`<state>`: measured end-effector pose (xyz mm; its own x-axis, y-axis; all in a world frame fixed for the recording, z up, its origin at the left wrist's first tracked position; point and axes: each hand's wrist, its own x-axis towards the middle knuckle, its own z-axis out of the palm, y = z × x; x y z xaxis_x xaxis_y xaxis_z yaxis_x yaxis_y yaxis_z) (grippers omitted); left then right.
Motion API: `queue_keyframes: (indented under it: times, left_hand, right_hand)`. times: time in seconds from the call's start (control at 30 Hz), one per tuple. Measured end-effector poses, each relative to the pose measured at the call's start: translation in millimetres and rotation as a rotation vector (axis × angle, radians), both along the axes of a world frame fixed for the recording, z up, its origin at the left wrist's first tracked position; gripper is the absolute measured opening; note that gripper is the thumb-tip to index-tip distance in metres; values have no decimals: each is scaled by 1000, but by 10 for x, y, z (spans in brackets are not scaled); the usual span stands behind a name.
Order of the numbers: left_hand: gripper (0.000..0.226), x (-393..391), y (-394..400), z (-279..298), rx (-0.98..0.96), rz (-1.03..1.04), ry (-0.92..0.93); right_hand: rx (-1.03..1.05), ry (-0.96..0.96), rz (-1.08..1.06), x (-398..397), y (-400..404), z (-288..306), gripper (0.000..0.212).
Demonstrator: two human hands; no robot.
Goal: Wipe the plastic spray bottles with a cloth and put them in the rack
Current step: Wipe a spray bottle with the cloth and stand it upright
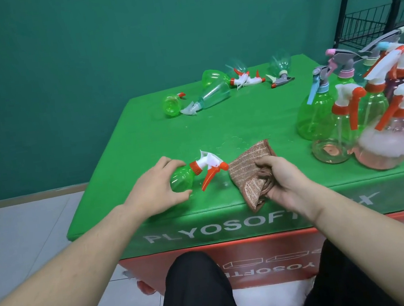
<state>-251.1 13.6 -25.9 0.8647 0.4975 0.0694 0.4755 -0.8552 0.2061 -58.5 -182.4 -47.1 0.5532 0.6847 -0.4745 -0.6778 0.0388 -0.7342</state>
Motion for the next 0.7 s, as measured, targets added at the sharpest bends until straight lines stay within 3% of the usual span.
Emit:
queue_keyframes:
  times: [0.23, 0.5, 0.7]
  left_hand:
    - [77, -57, -105, 12, -57, -39, -107]
    - [81, -13, -117, -96, 15, -38, -71]
    - [72, -6, -76, -146, 42, -48, -106]
  right_hand:
    - [3, -57, 41, -130, 72, 54, 29]
    - [46, -21, 91, -213, 172, 87, 30]
    - [46, -8, 142, -277, 287, 114, 25]
